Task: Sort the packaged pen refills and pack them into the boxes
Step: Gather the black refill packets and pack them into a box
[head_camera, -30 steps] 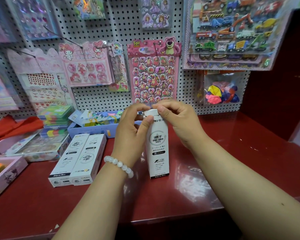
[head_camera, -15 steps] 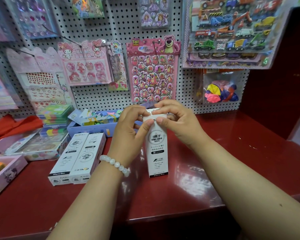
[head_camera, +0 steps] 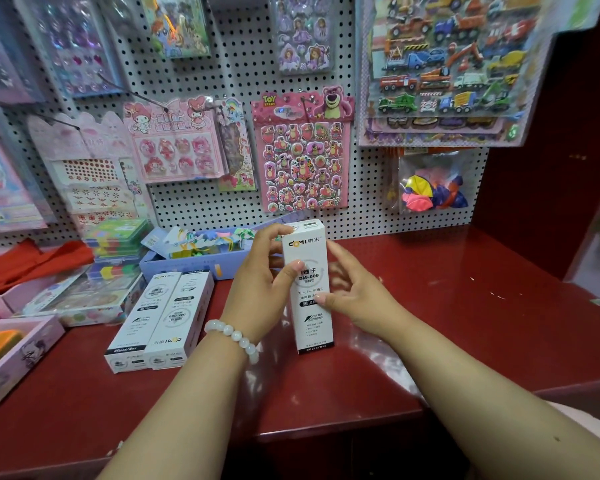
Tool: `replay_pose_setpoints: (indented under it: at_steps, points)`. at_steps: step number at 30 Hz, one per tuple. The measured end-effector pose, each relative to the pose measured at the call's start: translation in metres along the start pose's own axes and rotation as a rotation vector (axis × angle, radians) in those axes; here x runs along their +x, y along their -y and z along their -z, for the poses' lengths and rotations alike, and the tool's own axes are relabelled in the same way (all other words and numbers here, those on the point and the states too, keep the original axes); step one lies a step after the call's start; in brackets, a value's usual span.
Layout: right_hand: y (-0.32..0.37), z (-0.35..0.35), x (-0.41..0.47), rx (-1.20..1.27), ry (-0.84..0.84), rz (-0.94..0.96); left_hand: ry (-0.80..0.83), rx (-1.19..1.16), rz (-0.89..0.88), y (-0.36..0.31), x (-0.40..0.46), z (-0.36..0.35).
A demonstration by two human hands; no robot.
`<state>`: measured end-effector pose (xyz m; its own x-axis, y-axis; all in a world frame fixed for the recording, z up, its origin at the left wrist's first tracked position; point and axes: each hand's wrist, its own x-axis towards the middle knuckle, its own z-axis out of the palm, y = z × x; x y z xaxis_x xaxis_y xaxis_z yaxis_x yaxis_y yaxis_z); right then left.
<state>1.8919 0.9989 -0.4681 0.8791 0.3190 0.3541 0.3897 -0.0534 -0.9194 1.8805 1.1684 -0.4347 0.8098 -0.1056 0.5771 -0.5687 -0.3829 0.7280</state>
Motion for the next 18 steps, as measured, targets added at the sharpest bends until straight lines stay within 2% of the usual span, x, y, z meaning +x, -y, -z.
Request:
replay_pose_setpoints:
  at_steps: [4,7,9,14,16,18]
  points:
    - [0.002,-0.001,0.002,0.026,-0.065,-0.013,-0.013,0.019,0.038,-0.006,0.005,0.002]
    - [0.000,-0.006,0.006,0.085,-0.058,-0.069,-0.019,0.079,0.131,0.003,0.007,0.005]
    - [-0.001,-0.015,0.010,0.086,-0.119,-0.134,0.017,0.146,0.214,0.015,0.003,0.006]
    - [-0.010,-0.046,0.023,-0.137,-0.245,-0.320,0.129,0.381,0.354,0.040,-0.011,0.009]
    - [-0.014,-0.055,0.024,-0.366,-0.223,-0.333,0.131,0.475,0.361,0.048,-0.017,0.020]
    - [-0.015,-0.060,0.019,-0.518,-0.128,-0.302,0.092,0.595,0.341,0.059,-0.021,0.038]
